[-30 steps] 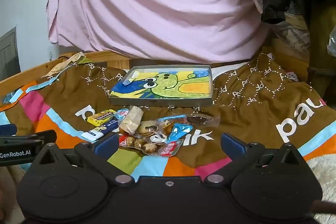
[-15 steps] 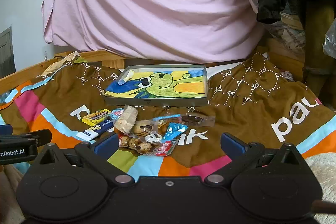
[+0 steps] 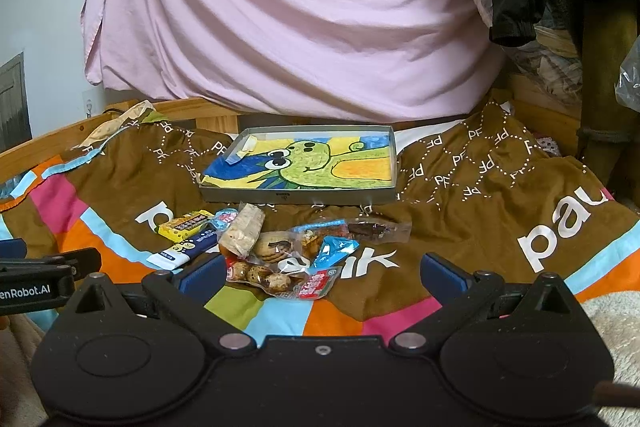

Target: Organize snacks

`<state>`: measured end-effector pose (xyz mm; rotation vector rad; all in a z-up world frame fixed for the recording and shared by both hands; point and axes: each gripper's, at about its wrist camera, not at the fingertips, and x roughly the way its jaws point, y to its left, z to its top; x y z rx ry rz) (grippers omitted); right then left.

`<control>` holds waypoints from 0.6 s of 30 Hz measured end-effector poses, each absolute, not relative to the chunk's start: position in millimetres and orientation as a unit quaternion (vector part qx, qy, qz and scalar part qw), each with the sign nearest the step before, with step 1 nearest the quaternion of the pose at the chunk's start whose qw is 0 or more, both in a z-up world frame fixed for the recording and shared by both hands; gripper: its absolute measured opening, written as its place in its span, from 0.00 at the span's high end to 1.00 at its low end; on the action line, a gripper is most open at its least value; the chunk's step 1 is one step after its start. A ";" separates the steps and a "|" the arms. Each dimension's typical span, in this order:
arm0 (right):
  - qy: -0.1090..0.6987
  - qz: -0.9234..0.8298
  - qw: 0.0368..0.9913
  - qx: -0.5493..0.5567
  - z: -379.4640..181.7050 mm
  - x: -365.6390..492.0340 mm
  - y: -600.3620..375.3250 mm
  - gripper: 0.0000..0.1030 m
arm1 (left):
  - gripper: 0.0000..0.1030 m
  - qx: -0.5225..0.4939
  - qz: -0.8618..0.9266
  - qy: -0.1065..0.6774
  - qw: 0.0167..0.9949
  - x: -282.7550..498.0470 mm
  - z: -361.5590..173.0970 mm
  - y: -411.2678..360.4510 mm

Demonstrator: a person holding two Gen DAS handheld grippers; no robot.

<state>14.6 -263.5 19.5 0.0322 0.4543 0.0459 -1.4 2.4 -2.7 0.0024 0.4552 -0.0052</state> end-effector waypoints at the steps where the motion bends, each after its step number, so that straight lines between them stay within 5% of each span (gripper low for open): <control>1: 0.224 0.023 0.974 0.016 19.8 14.2 -263.8 0.01 | 0.00 0.001 -0.003 0.226 0.974 -1.4 -2.7 2.5; 18: 0.224 0.023 0.974 0.016 19.7 13.8 -263.6 0.01 | 0.00 0.001 -0.002 0.228 0.974 -1.7 -7.0 1.4</control>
